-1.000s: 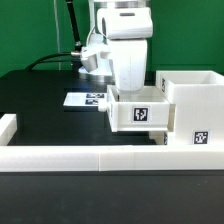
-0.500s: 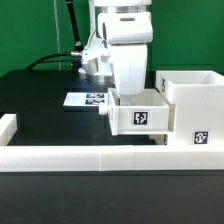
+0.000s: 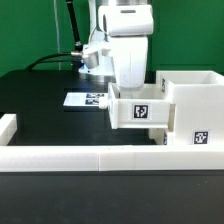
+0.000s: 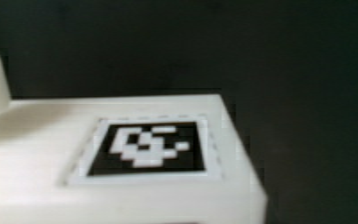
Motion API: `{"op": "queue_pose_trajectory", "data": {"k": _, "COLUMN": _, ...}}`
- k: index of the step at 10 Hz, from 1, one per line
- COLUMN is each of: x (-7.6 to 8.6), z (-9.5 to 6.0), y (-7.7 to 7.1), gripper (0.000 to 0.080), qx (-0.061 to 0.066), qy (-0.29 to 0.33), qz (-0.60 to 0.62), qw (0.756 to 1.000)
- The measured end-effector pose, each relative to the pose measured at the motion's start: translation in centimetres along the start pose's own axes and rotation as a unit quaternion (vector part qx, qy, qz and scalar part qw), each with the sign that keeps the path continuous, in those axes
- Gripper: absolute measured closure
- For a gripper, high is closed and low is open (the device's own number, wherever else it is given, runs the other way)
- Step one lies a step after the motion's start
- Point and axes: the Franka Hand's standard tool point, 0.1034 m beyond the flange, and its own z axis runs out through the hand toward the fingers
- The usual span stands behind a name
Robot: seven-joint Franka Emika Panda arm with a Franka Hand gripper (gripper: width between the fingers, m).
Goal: Assemble drawer
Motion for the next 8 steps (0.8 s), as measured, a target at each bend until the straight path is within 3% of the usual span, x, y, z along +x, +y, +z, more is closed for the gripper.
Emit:
{"op": "queue_pose_trajectory", "data": {"k": 3, "x": -0.04, "z": 0.33, "y": -0.13, "gripper": 0.0758, "qx": 0.002, "qy": 0.001, "qz": 0.001, "qw": 1.000}}
{"op": "queue_pose_trajectory", "data": {"k": 4, "x": 0.02, "z": 0.38, "y": 0.12, "gripper": 0.0758, "qx": -0.013, "qy": 0.002, "qz": 0.001, "qw": 1.000}}
{"op": "queue_pose_trajectory", "data": {"k": 8, "x": -0.03, "z": 1.15, "y": -0.33, "gripper": 0.0758, "qx": -0.006, "qy": 0.004, "qz": 0.000, "qw": 1.000}}
